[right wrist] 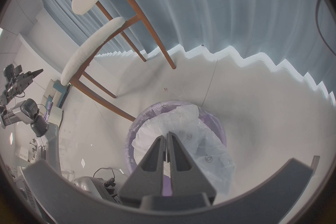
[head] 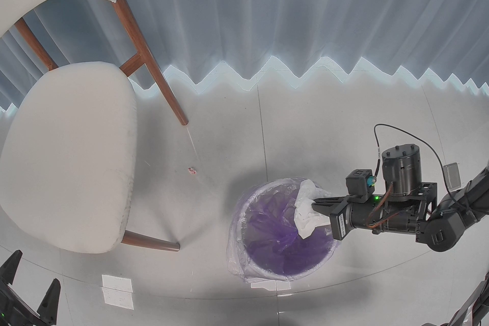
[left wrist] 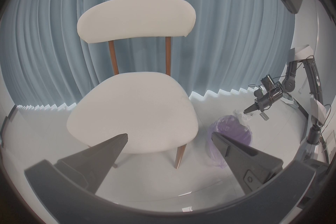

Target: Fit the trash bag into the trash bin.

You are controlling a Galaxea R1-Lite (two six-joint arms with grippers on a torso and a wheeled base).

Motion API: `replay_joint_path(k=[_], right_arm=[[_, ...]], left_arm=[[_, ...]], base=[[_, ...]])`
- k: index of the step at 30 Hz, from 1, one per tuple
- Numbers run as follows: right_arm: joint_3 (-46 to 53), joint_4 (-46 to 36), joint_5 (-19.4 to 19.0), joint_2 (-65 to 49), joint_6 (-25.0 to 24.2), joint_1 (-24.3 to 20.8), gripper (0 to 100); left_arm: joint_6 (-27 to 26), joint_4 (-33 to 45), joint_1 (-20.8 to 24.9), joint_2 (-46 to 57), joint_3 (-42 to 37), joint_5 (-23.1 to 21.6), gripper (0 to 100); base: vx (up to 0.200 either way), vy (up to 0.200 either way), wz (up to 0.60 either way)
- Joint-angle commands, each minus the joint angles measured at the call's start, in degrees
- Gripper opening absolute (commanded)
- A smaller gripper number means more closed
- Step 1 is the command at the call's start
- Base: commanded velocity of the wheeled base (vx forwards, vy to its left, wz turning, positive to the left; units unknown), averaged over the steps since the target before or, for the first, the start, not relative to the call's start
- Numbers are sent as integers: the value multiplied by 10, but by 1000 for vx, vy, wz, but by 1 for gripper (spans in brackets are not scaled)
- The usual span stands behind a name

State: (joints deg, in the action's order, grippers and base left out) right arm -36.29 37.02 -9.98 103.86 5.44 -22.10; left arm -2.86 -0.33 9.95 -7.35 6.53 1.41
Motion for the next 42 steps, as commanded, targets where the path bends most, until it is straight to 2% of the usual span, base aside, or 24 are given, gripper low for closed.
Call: replay_joint_path(k=[1,8,15,35,36,42], right_arm=[[-36,1,0,72,0,-6,0],[-57,20,1,121,-1,-8,0],[-84,20,1,163,-2,-8,0],[-107,21,2,210,-3,-15,0],[-107,21,2,210,-3,-15,100],[-111,32,6,210,-5,-15,100]], left_arm=[[-6,-18,-1,21,-50,2,100],[2,0,-1,21,-65,-8,100],[-24,3,0,20,-65,-63,100],[-21,2,0,20,-65,-61,100],[-21,2,0,20,-65,-61,100],[-21,2,0,20,-65,-61,100]], base=[[0,0,0],[0,0,0],[0,0,0],[0,0,0],[0,0,0],[0,0,0]])
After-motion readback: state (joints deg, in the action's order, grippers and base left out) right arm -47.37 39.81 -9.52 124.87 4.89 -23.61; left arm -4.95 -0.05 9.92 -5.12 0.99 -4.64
